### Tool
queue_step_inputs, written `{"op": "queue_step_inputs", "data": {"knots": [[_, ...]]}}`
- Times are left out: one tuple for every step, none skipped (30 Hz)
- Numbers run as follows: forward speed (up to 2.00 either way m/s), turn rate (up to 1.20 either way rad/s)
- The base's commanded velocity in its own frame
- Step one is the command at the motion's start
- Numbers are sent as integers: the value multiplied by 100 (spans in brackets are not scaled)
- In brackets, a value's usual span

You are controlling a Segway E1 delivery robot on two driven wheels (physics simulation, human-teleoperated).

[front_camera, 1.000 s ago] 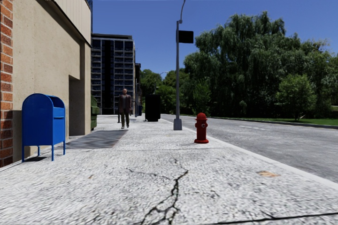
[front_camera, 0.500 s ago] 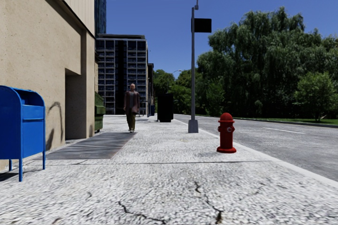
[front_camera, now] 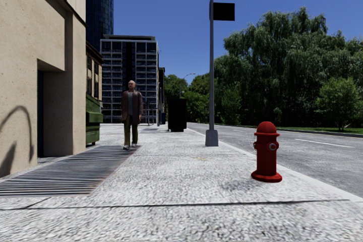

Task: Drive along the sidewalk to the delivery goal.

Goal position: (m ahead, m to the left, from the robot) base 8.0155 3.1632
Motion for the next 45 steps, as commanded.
{"op": "queue_step_inputs", "data": {"knots": [[200,0],[200,0],[200,0],[200,0],[200,0],[200,0],[200,0],[200,0],[200,0],[200,0],[200,0],[200,0],[200,0],[200,0],[200,0],[200,0],[200,0],[200,0],[200,0],[200,0],[200,0],[200,0],[200,0],[200,0],[200,0],[200,0],[200,0],[200,0],[200,0],[200,0],[200,0],[200,0],[200,0],[200,0],[200,0],[200,0],[200,4],[200,11],[200,12],[200,12],[200,12],[200,15],[200,22],[200,28],[200,28]]}}
